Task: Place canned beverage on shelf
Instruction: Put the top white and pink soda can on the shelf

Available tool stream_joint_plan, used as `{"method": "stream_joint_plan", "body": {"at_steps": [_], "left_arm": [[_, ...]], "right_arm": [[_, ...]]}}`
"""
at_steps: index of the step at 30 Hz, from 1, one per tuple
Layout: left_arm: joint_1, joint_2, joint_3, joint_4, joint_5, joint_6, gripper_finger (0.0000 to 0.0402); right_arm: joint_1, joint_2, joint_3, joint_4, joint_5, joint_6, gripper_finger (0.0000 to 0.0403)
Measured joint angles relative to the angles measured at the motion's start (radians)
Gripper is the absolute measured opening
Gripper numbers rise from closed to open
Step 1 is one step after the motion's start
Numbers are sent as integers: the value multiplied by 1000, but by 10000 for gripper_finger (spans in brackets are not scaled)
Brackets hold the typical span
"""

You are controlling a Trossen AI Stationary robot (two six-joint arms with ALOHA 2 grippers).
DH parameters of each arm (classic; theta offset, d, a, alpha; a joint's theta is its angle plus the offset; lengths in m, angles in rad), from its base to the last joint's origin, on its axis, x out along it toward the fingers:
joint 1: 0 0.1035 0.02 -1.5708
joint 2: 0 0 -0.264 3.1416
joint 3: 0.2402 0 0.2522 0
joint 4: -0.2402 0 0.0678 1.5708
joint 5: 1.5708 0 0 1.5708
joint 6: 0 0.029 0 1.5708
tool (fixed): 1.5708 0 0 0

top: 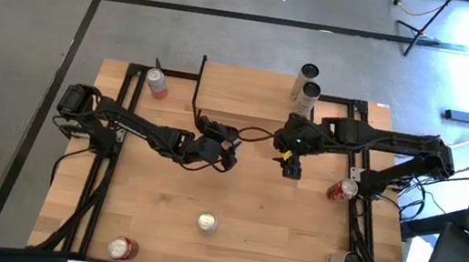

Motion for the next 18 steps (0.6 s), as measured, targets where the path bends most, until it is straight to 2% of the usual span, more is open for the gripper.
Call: {"method": "stream_joint_plan", "body": {"at_steps": [13,18], "left_arm": [[-27,-1,0,16,31,38,308],[-53,2,43,5,46,68,308]], "right_arm": [[1,0,0,24,44,27,307],[1,0,0,28,62,26,307]]}}
